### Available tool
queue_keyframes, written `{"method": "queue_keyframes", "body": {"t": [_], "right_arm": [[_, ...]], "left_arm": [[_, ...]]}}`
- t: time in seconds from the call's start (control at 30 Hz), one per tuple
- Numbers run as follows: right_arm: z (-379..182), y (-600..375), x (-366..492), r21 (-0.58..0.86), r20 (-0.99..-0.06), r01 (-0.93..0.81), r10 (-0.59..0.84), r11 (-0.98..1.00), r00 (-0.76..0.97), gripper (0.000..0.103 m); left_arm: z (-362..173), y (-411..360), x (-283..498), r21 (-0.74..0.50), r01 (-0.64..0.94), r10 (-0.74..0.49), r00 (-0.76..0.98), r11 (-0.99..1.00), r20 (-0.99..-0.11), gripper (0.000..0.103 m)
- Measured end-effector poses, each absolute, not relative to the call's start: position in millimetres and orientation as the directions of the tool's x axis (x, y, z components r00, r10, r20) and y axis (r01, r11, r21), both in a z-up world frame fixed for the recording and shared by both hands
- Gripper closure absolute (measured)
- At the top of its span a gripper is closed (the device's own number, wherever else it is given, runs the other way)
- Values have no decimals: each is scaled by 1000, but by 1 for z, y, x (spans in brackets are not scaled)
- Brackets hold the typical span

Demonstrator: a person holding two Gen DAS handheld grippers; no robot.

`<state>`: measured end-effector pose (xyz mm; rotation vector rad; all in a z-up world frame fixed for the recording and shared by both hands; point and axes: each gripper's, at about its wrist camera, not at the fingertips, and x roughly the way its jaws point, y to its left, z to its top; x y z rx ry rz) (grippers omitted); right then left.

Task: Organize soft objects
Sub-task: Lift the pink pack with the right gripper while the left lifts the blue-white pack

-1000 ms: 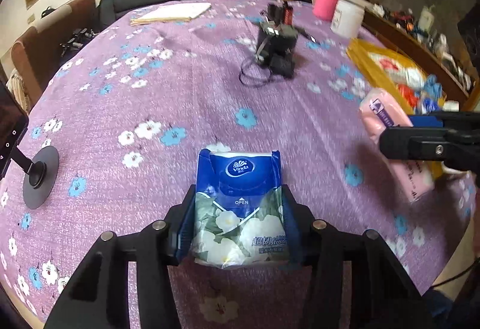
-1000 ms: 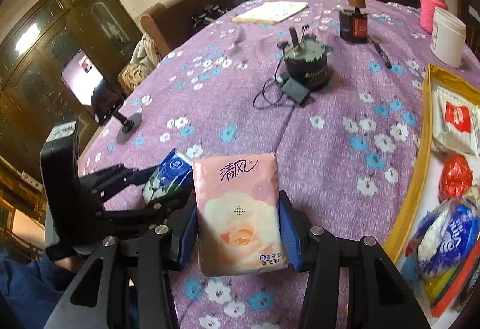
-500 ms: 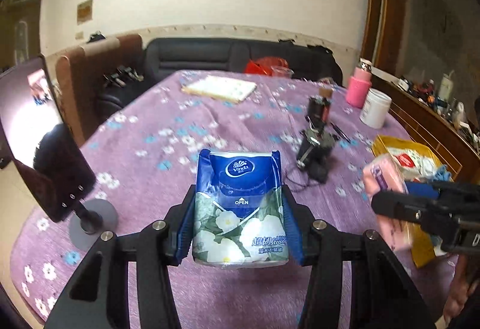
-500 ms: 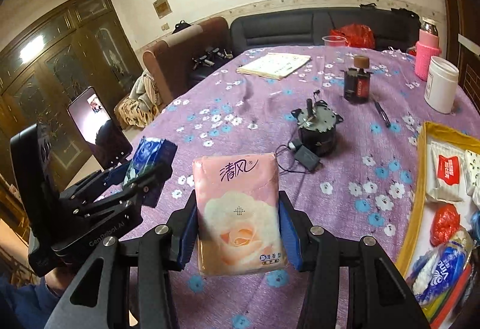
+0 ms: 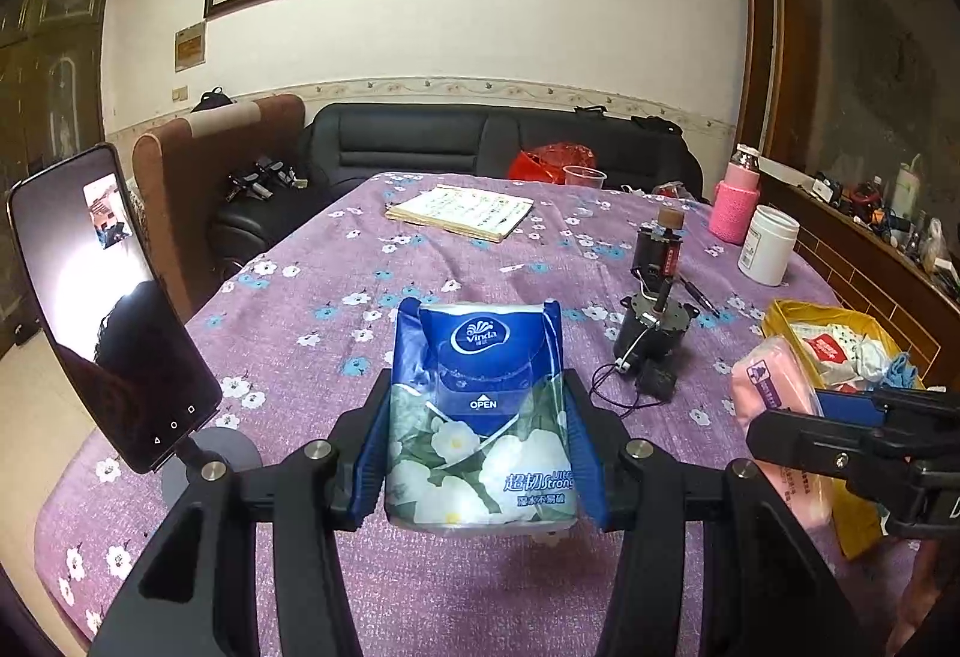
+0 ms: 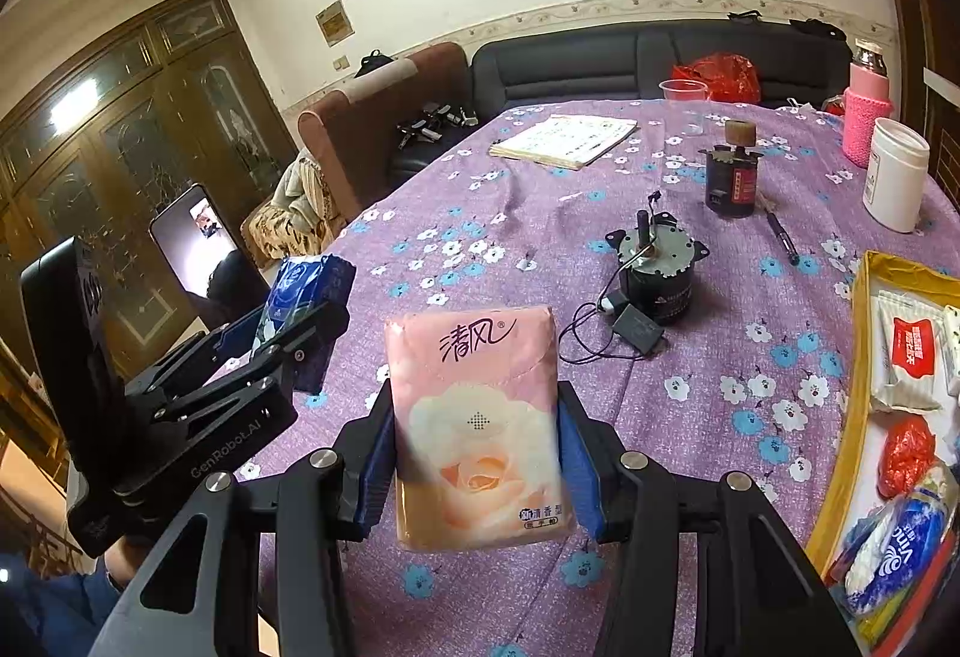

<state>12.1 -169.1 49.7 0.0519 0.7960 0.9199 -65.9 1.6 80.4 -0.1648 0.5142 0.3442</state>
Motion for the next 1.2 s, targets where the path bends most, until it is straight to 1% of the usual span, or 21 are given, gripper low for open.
{"method": "queue_keyframes", "body": {"t": [0.53, 1.2], "right_arm": [[48, -190, 25, 399, -574, -663, 737, 633, 358, 50], [43, -241, 44, 455, -543, -602, 740, 656, 396, 50]], "left_arm": [[86, -20, -51, -60, -324, 249, 820, 944, -515, 52], [90, -67, -27, -34, -242, 186, 821, 970, -540, 52]]}}
